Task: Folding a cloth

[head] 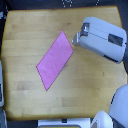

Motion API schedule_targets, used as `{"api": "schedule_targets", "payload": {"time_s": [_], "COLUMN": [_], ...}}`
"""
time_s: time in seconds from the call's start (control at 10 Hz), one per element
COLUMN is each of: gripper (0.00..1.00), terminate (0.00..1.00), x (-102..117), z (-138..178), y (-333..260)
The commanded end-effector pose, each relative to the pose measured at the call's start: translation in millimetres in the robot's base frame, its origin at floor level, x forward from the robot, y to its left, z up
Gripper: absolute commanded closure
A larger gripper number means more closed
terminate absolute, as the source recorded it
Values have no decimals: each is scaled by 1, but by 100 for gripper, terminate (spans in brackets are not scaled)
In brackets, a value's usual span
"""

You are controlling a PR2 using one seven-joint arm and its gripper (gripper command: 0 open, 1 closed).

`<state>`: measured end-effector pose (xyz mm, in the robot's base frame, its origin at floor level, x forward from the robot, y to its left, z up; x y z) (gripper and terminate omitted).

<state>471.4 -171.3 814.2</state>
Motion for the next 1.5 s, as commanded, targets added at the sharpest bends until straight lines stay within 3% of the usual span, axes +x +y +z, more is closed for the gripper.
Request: {"api": "schedule_targets", "payload": {"time_s": [0.0, 0.3, 0.5, 0.9, 1.4], "gripper": [0, 0, 0, 0, 0], "terminate": [0, 0, 0, 0, 0], "x": [22, 30, 51, 51, 49], "z": [-40, -54, -70, -97, -102], "y": [93, 125, 126, 116, 115]}}
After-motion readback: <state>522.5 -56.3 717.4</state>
